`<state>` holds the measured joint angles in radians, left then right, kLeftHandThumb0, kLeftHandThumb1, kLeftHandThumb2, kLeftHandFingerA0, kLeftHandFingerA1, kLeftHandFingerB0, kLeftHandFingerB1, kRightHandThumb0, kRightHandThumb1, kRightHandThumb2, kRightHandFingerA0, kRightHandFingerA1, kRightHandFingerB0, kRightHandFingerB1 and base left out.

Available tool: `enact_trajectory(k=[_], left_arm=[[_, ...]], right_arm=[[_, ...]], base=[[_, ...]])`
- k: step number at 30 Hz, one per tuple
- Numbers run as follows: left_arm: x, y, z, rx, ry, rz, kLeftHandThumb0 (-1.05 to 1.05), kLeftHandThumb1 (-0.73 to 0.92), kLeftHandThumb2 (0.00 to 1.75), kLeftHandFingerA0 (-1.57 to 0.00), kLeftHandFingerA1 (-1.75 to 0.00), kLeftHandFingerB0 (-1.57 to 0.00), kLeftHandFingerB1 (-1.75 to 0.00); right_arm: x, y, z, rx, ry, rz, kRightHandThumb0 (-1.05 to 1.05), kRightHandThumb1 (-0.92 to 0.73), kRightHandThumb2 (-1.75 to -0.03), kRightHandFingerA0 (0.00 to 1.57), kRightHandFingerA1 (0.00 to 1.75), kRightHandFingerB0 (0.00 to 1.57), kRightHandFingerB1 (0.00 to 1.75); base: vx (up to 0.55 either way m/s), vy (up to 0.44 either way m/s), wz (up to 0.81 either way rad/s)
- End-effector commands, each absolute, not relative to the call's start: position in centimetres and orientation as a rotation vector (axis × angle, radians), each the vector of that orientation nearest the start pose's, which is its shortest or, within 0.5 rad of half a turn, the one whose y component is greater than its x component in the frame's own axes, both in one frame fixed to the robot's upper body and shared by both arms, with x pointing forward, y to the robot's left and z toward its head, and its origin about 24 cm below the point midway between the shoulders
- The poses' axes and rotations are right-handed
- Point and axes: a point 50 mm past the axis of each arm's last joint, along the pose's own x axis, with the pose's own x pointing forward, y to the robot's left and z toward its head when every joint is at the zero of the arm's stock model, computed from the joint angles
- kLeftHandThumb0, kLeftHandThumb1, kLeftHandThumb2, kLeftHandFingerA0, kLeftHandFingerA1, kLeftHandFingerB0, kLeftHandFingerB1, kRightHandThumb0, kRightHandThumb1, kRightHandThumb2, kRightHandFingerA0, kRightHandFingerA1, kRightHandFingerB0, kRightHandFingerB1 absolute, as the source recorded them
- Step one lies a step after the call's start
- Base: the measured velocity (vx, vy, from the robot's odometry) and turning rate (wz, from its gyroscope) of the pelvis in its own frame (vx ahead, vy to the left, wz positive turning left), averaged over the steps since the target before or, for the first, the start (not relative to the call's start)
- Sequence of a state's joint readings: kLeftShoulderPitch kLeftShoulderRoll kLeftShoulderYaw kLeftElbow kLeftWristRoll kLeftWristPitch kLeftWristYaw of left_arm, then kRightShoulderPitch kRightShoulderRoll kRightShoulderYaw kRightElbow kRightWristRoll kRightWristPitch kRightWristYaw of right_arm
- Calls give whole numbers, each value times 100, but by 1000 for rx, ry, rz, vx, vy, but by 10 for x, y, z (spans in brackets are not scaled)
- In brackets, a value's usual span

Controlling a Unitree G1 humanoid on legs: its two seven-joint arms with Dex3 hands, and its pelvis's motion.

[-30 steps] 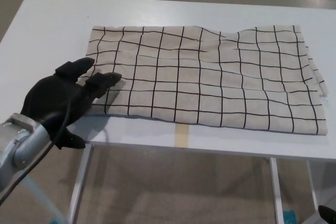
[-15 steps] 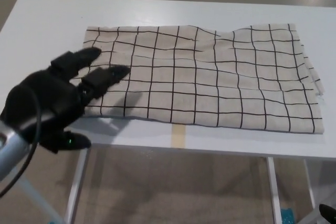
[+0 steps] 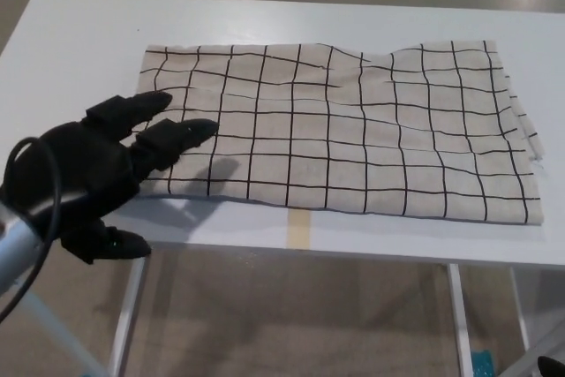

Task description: Use the left hand to fold a white towel with checkered patterns in half.

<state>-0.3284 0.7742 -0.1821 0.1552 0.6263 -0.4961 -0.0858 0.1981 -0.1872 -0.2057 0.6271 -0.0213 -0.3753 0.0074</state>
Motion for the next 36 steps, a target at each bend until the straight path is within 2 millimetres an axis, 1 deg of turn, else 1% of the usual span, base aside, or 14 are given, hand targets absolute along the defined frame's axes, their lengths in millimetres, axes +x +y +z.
enact_trajectory(k=[1,2,3,4,6,7,11,15,19,20,24,29,36], left_arm=[[305,207,135,1460,-541,-392,-56,35,70,-6,-27,-7,-37],[309,206,135,1470,-559,-376,-54,35,71,0,-33,-8,-39],[312,205,135,1478,-571,-364,-54,35,71,0,-33,-8,-39],[314,205,135,1482,-581,-355,-30,31,87,0,-49,0,-47],[320,202,135,1489,-600,-328,-30,32,87,0,-49,0,-47],[325,199,133,1496,-608,-312,-50,49,55,-16,-27,-19,-29],[332,194,128,1504,-606,-298,-50,49,56,-17,-28,-20,-29],[339,185,121,1514,-594,-302,-48,49,56,-18,-28,-21,-29],[344,177,117,1536,-597,-307,-47,49,56,-18,-28,-21,-29],[346,175,115,1541,-592,-309,-27,34,89,-5,-51,-5,-49],[352,171,105,1569,-563,-303,-27,34,89,-6,-51,-6,-49],[355,170,97,1580,-534,-302,-26,35,90,-6,-51,-6,-49],[358,166,93,1584,-515,-307,-27,35,90,-5,-51,-5,-49]], right_arm=[[147,-258,-81,-194,426,-257,-40,-67,-60,45,41,42,37],[148,-258,-81,-191,429,-257,-40,-67,-60,45,41,42,37],[148,-259,-81,-189,431,-258,-40,-67,-60,45,41,42,37],[147,-259,-81,-187,430,-259,-40,-67,-60,45,41,42,37],[147,-258,-80,-184,428,-258,-40,-67,-60,45,41,42,37],[147,-258,-81,-185,430,-261,-40,-67,-60,45,41,42,37],[145,-257,-82,-190,431,-262,-40,-67,-60,45,41,43,37],[141,-256,-82,-190,432,-263,-40,-67,-60,45,41,43,37],[142,-257,-82,-194,431,-263,-40,-67,-60,45,41,43,37],[143,-257,-81,-192,432,-263,-40,-67,-60,45,41,43,37],[144,-258,-80,-188,434,-255,-40,-67,-60,45,41,43,37],[145,-258,-79,-180,431,-260,-40,-67,-60,45,41,43,37],[145,-258,-78,-166,428,-269,-40,-67,-60,46,41,43,37]], base=[[0,0,0],[0,0,0],[0,0,0],[0,0,0],[0,0,0],[0,0,0],[0,0,0],[0,0,0],[0,0,0],[0,0,0],[0,0,0],[0,0,0],[0,0,0]])
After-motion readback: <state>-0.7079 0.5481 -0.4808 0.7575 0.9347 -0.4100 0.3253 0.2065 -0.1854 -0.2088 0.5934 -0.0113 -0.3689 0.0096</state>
